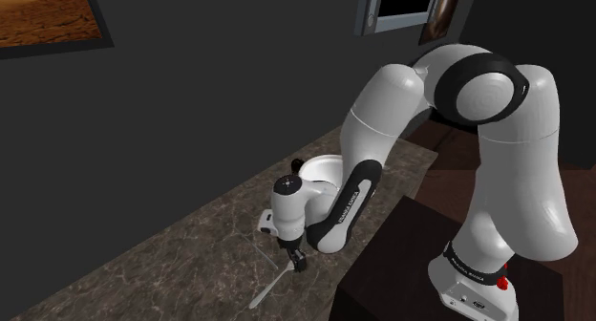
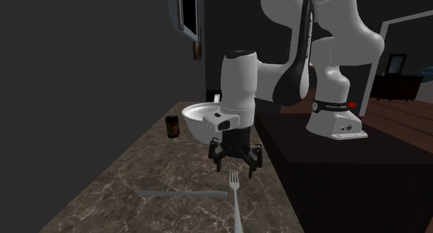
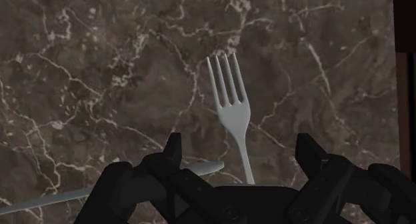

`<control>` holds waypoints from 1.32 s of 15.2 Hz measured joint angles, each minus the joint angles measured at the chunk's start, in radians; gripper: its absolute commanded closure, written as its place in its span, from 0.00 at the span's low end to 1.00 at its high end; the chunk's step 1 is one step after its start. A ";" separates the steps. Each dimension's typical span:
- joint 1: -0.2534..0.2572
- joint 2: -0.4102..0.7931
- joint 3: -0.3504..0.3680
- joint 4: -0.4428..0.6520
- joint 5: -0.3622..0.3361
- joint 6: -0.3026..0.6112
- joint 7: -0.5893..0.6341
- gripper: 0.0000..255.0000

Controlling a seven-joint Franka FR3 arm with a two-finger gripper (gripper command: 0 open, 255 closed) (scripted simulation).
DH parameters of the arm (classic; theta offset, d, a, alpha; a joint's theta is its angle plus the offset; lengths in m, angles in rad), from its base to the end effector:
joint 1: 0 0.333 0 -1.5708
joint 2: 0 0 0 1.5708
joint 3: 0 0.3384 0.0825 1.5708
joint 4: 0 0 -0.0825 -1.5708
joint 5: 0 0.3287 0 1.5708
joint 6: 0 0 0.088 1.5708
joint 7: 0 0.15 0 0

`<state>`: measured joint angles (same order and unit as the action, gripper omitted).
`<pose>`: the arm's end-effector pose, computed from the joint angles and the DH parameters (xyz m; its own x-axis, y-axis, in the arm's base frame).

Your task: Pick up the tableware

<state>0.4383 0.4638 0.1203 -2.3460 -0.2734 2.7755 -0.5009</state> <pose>0.4122 0.2701 0.1637 0.2634 0.9637 -0.0433 0.9647 -0.2628 0.0183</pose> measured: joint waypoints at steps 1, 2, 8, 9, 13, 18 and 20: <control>0.003 0.015 -0.004 0.004 -0.006 0.010 0.001 0.00; 0.010 0.031 -0.009 0.012 -0.011 0.019 0.006 0.00; 0.034 0.112 -0.037 0.040 -0.035 0.073 0.027 1.00; 0.035 0.114 -0.038 0.040 -0.036 0.075 0.027 1.00; 0.037 0.109 -0.034 0.035 -0.037 0.072 0.026 1.00; 0.036 0.108 -0.033 0.035 -0.037 0.071 0.025 1.00; 0.029 0.095 -0.030 0.033 -0.032 0.062 0.022 1.00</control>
<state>0.4677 0.5592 0.0901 -2.3128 -0.3055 2.8375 -0.4787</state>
